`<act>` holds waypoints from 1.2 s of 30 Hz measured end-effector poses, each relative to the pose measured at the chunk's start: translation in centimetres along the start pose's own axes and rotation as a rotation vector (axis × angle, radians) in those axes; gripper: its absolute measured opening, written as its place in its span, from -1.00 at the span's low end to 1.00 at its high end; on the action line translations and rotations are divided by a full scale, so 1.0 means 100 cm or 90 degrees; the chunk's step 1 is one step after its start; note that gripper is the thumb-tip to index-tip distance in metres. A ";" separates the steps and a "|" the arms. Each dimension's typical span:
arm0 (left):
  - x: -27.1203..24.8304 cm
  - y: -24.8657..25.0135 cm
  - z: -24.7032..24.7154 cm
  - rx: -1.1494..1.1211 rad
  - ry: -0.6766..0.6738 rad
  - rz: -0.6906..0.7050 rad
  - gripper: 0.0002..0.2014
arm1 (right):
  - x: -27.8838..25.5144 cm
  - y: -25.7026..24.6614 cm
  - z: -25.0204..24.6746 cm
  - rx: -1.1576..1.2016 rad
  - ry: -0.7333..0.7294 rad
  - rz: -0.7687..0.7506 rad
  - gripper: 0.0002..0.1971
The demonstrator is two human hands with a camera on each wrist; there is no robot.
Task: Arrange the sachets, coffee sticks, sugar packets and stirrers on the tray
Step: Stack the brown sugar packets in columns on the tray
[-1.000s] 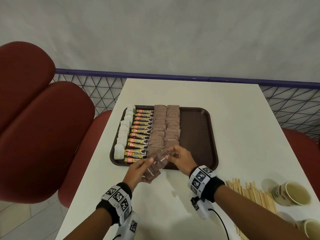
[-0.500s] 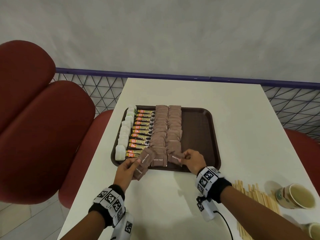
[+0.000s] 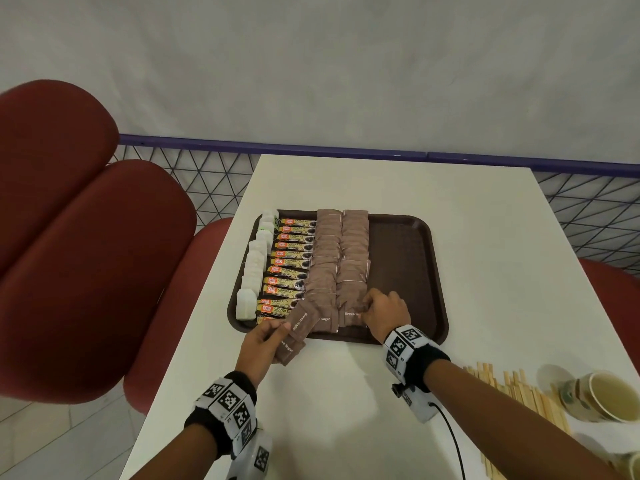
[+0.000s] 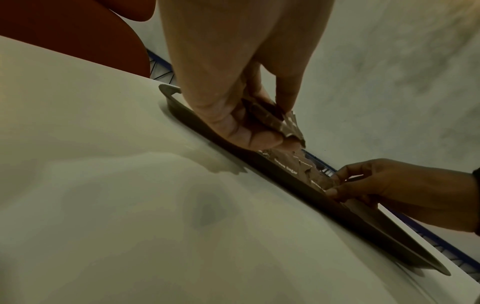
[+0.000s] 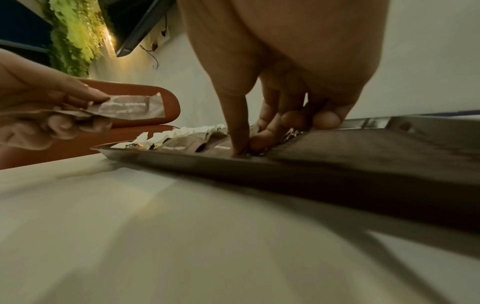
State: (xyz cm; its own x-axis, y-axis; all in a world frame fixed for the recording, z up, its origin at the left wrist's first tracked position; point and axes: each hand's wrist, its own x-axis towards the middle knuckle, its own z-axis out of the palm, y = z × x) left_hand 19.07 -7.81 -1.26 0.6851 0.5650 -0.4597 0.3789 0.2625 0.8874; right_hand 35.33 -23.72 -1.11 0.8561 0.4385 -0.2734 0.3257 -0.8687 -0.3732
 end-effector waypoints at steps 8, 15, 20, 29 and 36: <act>0.000 0.002 0.004 0.013 -0.019 0.004 -0.89 | -0.001 0.007 0.004 0.022 0.099 -0.066 -0.66; 0.000 0.005 0.011 0.025 -0.037 0.014 -0.89 | -0.009 -0.011 0.006 0.178 0.026 -0.211 -0.72; 0.001 0.005 0.014 0.035 -0.050 0.030 -0.90 | -0.018 -0.026 0.010 0.344 -0.186 -0.210 -0.89; -0.004 0.006 0.006 0.023 -0.066 0.021 -0.63 | -0.011 -0.018 -0.011 0.567 -0.051 -0.098 -0.77; -0.001 0.002 -0.001 -0.060 -0.040 0.029 -0.60 | 0.004 0.009 -0.022 0.237 -0.014 -0.161 -0.85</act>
State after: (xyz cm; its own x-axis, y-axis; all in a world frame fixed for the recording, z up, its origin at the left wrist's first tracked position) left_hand 19.03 -7.68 -1.00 0.7391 0.5283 -0.4178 0.2887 0.3120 0.9052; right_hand 36.86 -24.88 0.42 0.7583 0.6346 -0.1496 0.3538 -0.5933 -0.7230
